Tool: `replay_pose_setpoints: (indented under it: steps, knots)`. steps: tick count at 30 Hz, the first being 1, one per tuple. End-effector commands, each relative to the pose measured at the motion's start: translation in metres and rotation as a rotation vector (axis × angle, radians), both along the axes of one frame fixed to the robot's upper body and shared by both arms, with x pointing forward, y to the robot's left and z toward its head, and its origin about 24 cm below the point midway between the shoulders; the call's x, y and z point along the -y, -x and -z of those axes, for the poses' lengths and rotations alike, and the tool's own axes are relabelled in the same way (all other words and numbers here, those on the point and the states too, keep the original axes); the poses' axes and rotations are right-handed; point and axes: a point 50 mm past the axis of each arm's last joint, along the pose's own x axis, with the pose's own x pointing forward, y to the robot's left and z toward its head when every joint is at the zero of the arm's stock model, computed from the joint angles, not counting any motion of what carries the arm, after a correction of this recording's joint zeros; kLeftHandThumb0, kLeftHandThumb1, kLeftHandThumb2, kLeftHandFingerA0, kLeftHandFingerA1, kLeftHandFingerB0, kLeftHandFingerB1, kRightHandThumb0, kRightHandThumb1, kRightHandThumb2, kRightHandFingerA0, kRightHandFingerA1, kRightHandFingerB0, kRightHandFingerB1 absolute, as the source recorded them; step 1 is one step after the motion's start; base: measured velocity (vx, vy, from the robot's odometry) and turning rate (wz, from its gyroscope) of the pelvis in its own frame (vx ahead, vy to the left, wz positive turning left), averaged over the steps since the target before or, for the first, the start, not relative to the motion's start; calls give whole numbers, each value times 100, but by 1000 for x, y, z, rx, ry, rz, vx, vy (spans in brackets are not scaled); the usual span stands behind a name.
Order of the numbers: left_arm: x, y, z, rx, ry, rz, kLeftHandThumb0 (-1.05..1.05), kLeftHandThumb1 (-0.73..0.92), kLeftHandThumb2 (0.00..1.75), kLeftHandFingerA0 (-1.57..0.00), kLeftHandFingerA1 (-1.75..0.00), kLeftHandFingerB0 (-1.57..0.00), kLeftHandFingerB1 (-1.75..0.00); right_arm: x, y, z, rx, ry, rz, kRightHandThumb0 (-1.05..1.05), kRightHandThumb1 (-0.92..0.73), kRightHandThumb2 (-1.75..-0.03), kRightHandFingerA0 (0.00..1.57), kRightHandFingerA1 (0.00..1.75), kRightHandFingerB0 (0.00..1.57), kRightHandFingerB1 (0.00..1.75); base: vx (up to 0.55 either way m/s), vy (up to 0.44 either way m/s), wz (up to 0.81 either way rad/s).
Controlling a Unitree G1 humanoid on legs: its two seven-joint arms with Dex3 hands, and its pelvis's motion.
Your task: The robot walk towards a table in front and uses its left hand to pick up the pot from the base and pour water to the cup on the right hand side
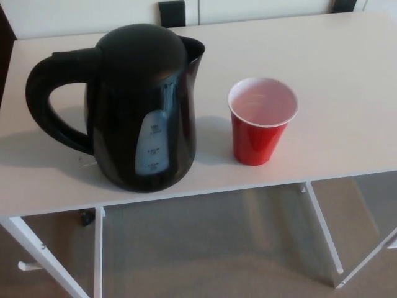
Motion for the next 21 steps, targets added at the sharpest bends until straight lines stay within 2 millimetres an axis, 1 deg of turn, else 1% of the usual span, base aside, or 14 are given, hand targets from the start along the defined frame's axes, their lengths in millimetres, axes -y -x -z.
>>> replay_pose_setpoints:
  steps: [1, 4, 6, 8, 9, 10, 12, 13, 15, 16, 17, 18, 20, 21]
  knots:
    - [3, -37, -82, 263, -6, 67, -27, 29, 85, 0, -49, 0, -48, 9, 1, -3, 20, 7, 36, -13, -40, -86, 26, 54, 14, 48, 0, 0, 0]
    - [24, -64, -114, 372, -51, 155, -38, 27, 68, -1, -42, -1, -38, 12, 2, -2, 15, 8, 55, -13, -40, -86, 31, 56, 15, 48, 0, 0, 0]
    - [41, -78, -130, 420, -78, 206, -29, 30, 74, 0, -45, 0, -41, 12, 2, -2, 16, 1, 62, -12, -41, -86, 31, 56, 15, 48, 0, 0, 0]
    - [41, -78, -131, 418, -76, 203, -29, 30, 74, 0, -45, 0, -41, 12, 2, -2, 16, 1, 63, -12, -41, -86, 31, 56, 15, 48, 0, 0, 0]
    - [64, -108, -147, 448, -98, 283, -18, 42, 89, -1, -50, 0, -49, 14, 2, -2, 4, 13, 64, -13, -39, -85, 30, 55, 15, 48, 0, 0, 0]
    - [68, -116, -149, 438, -120, 313, -32, 45, 63, -8, -38, -2, -27, 14, 2, -2, 6, 10, 66, -12, -40, -85, 28, 54, 15, 48, 0, 0, 0]
    - [69, -118, -150, 429, -126, 320, -32, 45, 63, -8, -38, -2, -27, 14, 2, -2, 7, 8, 67, -12, -40, -85, 28, 54, 15, 48, 0, 0, 0]
    - [71, -140, -148, 422, -118, 354, -32, 43, 55, -10, -34, -7, -23, 13, 2, -2, 13, 0, 71, -12, -40, -85, 29, 55, 15, 49, 0, 0, 0]
    - [72, -142, -149, 418, -117, 356, -32, 43, 55, -10, -34, -7, -23, 13, 2, -2, 13, -1, 72, -12, -40, -85, 29, 55, 15, 49, 0, 0, 0]
    - [73, -148, -148, 412, -116, 357, -20, 33, 84, -2, -49, 0, -48, 13, 2, -2, 10, 1, 68, -15, -39, -85, 29, 55, 15, 48, 0, 0, 0]
    - [75, -156, -148, 403, -117, 360, -20, 33, 84, -2, -49, 0, -48, 13, 3, -2, 5, 5, 63, -15, -39, -85, 29, 55, 15, 48, 0, 0, 0]
    - [78, -161, -147, 403, -106, 367, -31, 43, 54, -14, -33, -8, -22, 13, 2, -3, 12, 6, 59, -15, -39, -85, 30, 55, 15, 48, 0, 0, 0]
    - [78, -162, -147, 401, -104, 366, -31, 43, 54, -14, -33, -8, -22, 13, 2, -3, 13, 6, 59, -15, -39, -85, 30, 55, 15, 48, 0, 0, 0]
    - [82, -169, -142, 379, -91, 379, -37, 29, 69, -1, -40, -2, -29, 14, 2, -3, 13, 12, 54, -17, -38, -85, 30, 55, 15, 48, 0, 0, 0]
